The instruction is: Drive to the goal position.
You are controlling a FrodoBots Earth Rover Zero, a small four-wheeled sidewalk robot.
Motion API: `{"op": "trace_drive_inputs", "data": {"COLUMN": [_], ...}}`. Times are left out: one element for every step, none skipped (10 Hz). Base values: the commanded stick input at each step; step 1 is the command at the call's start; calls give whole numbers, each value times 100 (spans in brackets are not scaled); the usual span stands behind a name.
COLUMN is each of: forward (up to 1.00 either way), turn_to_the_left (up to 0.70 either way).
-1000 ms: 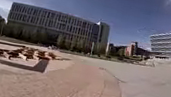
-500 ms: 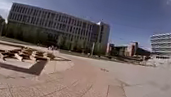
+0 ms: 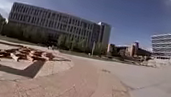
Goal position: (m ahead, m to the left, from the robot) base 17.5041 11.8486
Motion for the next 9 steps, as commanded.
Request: {"op": "trace_drive_inputs", "data": {"forward": [50, 50, 50, 50, 50, 50, 50, 50, 50], "turn_to_the_left": [0, 0, 0, 0, 0, 0, 0, 0, 0]}}
